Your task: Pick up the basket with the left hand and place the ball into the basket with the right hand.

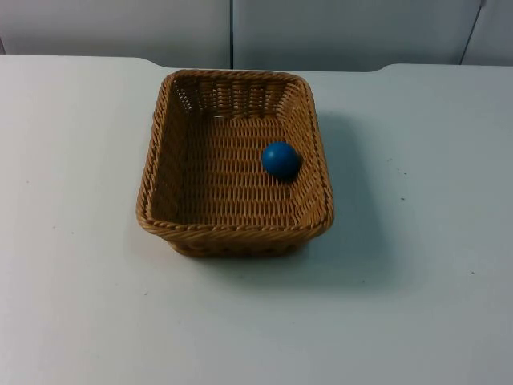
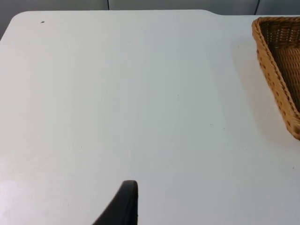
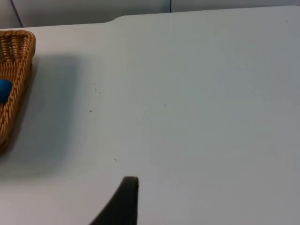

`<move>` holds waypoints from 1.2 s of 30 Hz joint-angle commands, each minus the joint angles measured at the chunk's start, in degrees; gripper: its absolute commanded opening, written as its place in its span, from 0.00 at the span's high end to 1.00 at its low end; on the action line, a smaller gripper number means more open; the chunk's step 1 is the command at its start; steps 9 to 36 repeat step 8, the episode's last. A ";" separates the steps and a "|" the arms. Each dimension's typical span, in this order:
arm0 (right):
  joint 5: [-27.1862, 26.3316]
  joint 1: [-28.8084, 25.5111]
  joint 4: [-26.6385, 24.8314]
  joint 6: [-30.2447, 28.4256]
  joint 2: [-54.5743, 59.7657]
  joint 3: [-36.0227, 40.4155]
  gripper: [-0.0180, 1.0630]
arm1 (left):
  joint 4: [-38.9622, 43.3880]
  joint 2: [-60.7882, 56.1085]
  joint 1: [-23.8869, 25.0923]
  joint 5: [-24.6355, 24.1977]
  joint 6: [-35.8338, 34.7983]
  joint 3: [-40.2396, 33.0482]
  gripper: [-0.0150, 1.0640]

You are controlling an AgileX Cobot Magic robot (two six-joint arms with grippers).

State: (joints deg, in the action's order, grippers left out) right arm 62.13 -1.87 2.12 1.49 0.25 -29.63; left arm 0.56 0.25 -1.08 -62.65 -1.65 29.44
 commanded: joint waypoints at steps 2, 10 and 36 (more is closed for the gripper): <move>-0.35 -0.29 0.48 0.05 -0.25 0.52 0.01 | -0.56 -0.25 0.07 0.93 -0.49 -0.23 0.01; -0.35 -0.29 0.48 0.05 -0.25 0.52 0.01 | -2.67 -0.25 0.07 0.90 2.61 -0.23 0.01; -0.35 -0.29 0.48 0.05 -0.25 0.52 0.01 | -2.67 -0.25 0.07 0.90 2.61 -0.23 0.01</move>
